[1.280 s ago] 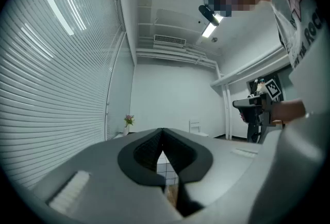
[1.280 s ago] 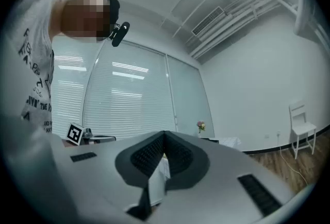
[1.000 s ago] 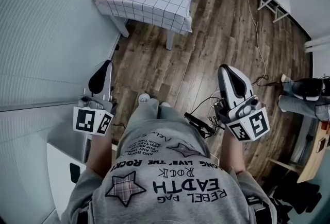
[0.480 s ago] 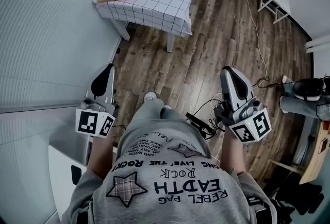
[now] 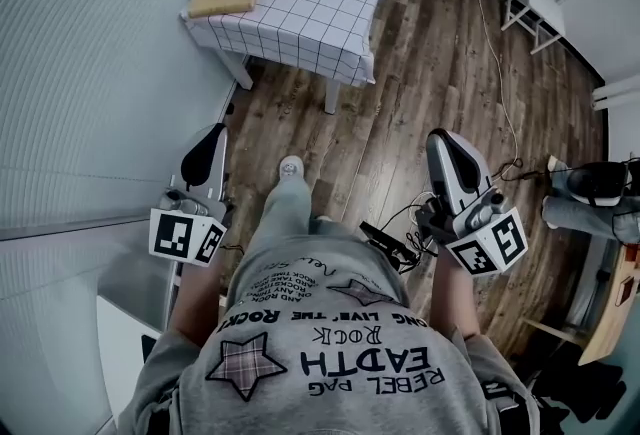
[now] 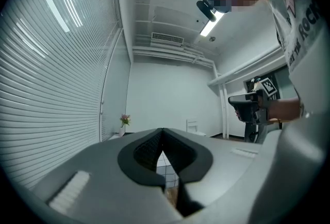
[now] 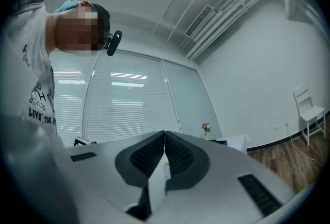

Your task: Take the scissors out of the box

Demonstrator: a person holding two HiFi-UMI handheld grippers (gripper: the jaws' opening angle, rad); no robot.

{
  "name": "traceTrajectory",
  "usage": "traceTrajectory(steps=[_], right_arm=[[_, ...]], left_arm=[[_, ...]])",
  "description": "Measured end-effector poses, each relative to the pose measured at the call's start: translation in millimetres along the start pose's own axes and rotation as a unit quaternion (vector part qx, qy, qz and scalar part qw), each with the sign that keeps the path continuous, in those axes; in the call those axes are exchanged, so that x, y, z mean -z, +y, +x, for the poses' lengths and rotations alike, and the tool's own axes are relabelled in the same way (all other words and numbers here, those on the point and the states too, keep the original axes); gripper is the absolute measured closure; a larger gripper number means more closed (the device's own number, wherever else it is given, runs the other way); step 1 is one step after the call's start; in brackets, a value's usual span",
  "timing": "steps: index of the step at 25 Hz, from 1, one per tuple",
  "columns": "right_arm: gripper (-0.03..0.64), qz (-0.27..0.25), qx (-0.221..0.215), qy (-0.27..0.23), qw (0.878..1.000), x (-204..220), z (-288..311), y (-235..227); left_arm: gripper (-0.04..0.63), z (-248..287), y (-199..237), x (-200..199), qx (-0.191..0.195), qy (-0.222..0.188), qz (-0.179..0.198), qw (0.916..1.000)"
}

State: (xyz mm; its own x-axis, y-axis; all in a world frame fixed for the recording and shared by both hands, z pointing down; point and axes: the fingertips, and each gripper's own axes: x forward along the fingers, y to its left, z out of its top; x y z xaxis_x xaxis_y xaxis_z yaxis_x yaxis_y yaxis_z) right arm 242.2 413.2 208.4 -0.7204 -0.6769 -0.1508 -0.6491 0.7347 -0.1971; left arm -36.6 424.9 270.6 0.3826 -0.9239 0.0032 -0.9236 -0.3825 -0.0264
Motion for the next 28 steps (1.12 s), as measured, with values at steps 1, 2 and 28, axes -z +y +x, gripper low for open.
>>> traceTrajectory(steps=[1,2,28], right_arm=[[0.603,0.001,-0.001,-0.001,1.000,0.1,6.3,-3.4],[0.603,0.001,-0.002,-0.001,1.000,0.2,13.0,-6.7],[0.601,0.025,0.057,-0.025,0.998,11.8,204.7,-96.1]], left_arm=[[0.594,5.7,3.4,0.9,0.002,0.001,0.000,1.0000],[0.594,11.4,7.5,1.8,0.003,0.001,0.000,1.0000],[0.594,190.6,176.6,9.8,0.055,-0.013,-0.012,0.9983]])
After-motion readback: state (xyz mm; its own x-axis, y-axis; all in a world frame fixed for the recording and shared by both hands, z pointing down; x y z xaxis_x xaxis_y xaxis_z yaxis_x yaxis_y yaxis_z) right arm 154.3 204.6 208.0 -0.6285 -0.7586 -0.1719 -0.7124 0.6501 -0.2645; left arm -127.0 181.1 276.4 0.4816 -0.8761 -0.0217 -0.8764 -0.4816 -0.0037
